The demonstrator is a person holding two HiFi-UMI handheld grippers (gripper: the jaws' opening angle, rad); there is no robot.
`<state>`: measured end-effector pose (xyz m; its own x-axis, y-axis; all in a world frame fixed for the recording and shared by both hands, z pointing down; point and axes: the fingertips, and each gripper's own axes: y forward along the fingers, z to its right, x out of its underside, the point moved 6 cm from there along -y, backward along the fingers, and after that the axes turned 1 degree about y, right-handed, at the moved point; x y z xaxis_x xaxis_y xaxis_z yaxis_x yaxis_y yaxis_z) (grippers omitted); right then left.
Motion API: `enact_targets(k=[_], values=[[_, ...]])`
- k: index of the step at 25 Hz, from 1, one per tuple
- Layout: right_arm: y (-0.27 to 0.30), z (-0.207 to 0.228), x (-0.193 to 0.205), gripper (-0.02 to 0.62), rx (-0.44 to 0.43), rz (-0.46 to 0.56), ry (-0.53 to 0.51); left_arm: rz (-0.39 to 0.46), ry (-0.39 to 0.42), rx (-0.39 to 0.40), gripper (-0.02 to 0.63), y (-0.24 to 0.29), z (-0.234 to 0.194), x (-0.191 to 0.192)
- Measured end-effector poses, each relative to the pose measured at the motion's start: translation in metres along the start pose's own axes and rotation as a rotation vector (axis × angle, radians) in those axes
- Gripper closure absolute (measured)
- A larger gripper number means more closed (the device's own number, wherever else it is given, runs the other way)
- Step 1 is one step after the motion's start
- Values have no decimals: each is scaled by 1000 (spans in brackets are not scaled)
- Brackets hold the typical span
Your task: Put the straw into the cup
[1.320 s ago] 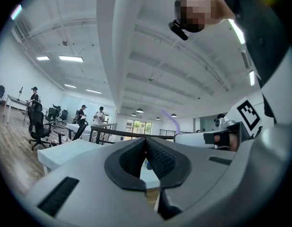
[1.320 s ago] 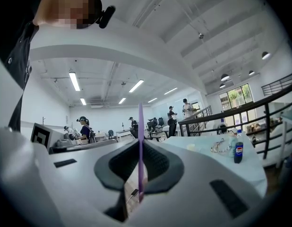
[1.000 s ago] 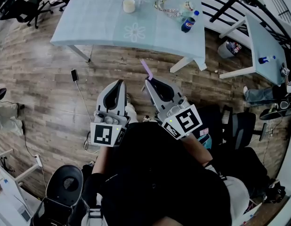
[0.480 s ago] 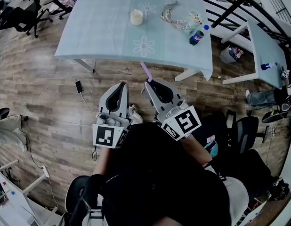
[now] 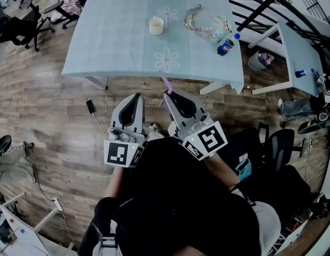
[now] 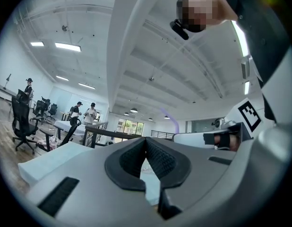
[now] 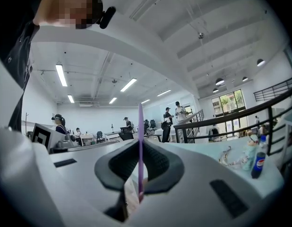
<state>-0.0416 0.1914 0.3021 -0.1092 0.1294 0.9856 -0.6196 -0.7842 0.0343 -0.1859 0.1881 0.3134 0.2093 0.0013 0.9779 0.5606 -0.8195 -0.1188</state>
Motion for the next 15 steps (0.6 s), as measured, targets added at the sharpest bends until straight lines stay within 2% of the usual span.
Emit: enact_targets(k=[6,15], values=[[5,16,0,568,33,7,26,12,-25,17,592,14,-4,4],[36,41,-4,568,39,15,33,12,-10,35,592,47,-23,5]])
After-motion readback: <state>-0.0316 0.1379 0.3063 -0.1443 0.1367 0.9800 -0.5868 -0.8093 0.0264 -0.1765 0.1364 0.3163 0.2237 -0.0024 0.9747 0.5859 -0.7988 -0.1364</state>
